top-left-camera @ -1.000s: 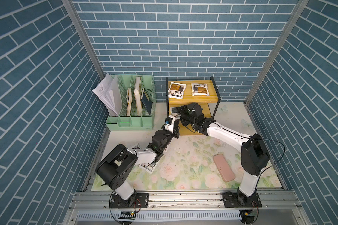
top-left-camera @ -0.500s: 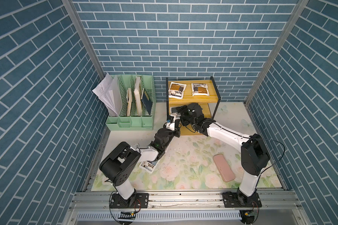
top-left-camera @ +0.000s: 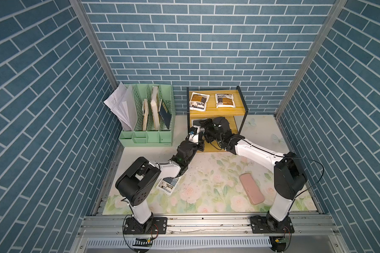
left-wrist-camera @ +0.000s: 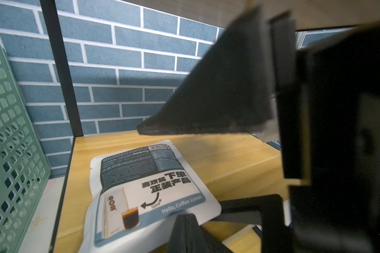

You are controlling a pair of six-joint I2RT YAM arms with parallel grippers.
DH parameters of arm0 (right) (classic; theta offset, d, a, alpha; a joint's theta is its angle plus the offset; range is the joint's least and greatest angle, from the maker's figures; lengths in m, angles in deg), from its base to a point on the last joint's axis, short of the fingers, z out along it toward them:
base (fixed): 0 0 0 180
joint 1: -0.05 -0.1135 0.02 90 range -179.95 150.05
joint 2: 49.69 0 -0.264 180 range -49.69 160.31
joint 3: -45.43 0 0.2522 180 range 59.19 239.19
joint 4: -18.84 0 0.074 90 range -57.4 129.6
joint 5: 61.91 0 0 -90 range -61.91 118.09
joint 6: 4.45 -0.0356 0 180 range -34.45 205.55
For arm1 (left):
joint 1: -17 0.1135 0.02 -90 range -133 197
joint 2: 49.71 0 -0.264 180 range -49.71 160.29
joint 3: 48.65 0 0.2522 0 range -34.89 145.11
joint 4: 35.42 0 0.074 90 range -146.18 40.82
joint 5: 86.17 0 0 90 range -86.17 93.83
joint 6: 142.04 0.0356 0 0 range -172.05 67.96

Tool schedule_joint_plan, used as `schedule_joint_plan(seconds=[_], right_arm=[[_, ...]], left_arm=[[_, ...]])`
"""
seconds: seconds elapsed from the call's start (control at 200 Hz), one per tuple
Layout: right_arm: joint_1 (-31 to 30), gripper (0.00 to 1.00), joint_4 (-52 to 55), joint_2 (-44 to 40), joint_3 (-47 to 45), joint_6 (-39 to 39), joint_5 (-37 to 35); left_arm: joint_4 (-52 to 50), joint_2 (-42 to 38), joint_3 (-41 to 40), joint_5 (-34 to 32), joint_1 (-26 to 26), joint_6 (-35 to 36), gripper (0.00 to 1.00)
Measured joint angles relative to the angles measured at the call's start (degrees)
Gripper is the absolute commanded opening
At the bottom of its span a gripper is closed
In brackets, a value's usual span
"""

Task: Place the bagged coffee beans on the shelf by color
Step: Place the coffee beans on the shelf.

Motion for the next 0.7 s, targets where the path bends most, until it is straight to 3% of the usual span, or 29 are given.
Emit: schedule_joint_plan(seconds=[0.265,0.435,0.535,0.7], right_arm=[[-0.2,0.81,0.4,-5.6,-6.0,0.0,0.8],[-0.3,0.81,3.3,-11.8,-16.1,0.0,1.9],[-0.2,0.73,4.9,-13.6,-20.9,0.3,3.5],[0.0,0.7,4.1,-19.8,-26.1,11.2,6.8]], left_arm=[[-0.6,0.5,0.0,-0.6,0.0,-0.6,0.03],[-0.6,1.0,0.9,-0.6,0.0,-0.8,0.03],[-0.6,1.3,1.2,-0.6,0.0,-1.1,0.03],[-1.3,0.8,1.4,0.3,0.0,-1.4,0.08]])
